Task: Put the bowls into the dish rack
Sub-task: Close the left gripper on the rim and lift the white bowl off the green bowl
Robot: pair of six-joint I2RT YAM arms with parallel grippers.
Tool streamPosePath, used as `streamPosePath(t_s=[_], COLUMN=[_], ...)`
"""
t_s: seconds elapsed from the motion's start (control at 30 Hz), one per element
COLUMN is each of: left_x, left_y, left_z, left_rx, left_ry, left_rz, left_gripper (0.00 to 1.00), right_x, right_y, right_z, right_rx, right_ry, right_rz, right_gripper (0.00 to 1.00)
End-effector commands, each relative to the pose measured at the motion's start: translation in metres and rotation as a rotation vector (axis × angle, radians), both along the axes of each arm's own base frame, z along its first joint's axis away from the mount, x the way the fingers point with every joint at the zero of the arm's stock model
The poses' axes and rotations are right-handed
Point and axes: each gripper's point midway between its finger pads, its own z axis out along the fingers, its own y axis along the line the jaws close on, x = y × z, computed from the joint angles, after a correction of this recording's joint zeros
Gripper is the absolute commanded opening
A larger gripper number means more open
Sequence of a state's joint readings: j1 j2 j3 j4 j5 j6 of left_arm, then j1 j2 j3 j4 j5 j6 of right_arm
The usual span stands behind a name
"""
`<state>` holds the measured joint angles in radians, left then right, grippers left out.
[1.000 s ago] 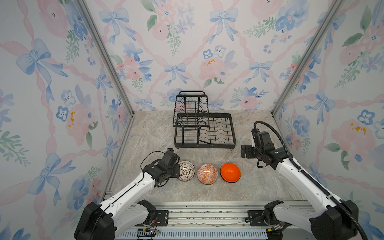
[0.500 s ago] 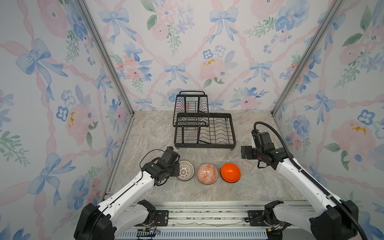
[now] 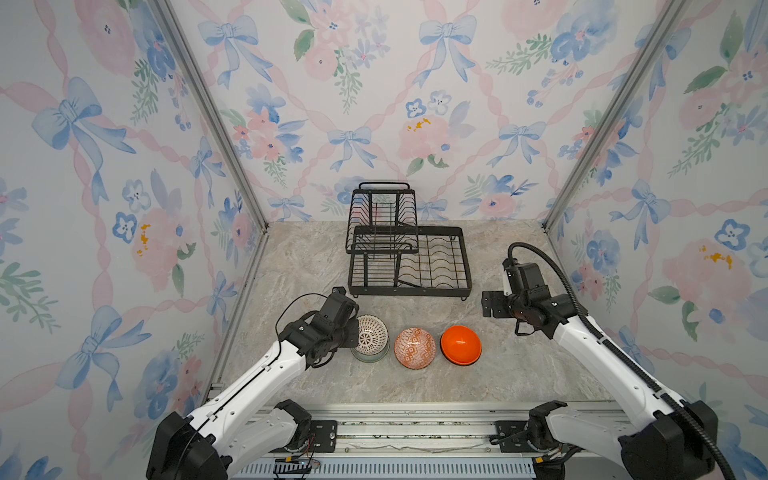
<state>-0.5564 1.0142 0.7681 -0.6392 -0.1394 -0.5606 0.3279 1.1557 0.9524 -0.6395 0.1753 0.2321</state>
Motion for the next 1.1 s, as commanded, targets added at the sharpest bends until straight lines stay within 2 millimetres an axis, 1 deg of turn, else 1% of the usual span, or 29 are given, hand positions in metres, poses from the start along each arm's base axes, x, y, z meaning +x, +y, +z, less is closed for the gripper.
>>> streamPosePath(t_s=[0.0, 0.13, 0.23, 0.3, 0.43, 0.5, 0.57, 0.73, 0.8, 0.9, 1.0, 1.07], left_x=[0.011, 0.012, 0.012, 0.012, 0.013, 0.013, 0.012, 0.009, 0.008, 0.008, 0.009, 0.008], left_y=[-0.004, -0.008, -0.011, -0.014, -0.021, -0.023, -0.024, -0.022, -0.022, -0.022, -0.024, -0.025], left_z=[0.035, 0.044, 0.051, 0.055, 0.063, 0.066, 0.065, 0.060, 0.061, 0.065, 0.069, 0.069], left_rx=[-0.018, -0.021, -0.025, -0.028, -0.036, -0.034, -0.033, -0.028, -0.034, -0.044, -0.052, -0.053], left_ry=[-0.097, -0.114, -0.128, -0.138, -0.155, -0.161, -0.162, -0.154, -0.154, -0.162, -0.169, -0.170], left_rz=[-0.007, -0.015, -0.023, -0.028, -0.039, -0.045, -0.048, -0.043, -0.042, -0.041, -0.045, -0.046], left_gripper=[0.00, 0.00, 0.00, 0.00, 0.00, 0.00, 0.00, 0.00, 0.00, 0.00, 0.00, 0.00], right_x=[-0.001, -0.002, -0.004, -0.005, -0.009, -0.011, -0.012, -0.012, -0.013, -0.016, -0.021, -0.024], right_y=[0.001, 0.006, 0.014, 0.024, 0.055, 0.067, 0.075, 0.081, 0.089, 0.110, 0.138, 0.157], right_z=[0.016, 0.019, 0.023, 0.027, 0.035, 0.036, 0.037, 0.035, 0.037, 0.040, 0.041, 0.037], right_rx=[0.023, 0.049, 0.092, 0.132, 0.211, 0.223, 0.219, 0.226, 0.255, 0.313, 0.368, 0.391], right_ry=[-0.020, -0.025, -0.027, -0.029, -0.031, -0.024, -0.023, -0.013, -0.011, -0.006, 0.013, 0.030], right_rz=[0.011, 0.027, 0.050, 0.083, 0.168, 0.200, 0.220, 0.233, 0.250, 0.298, 0.352, 0.385], right_gripper=[0.97, 0.97, 0.97, 0.97, 0.97, 0.97, 0.97, 0.97, 0.97, 0.97, 0.97, 0.97])
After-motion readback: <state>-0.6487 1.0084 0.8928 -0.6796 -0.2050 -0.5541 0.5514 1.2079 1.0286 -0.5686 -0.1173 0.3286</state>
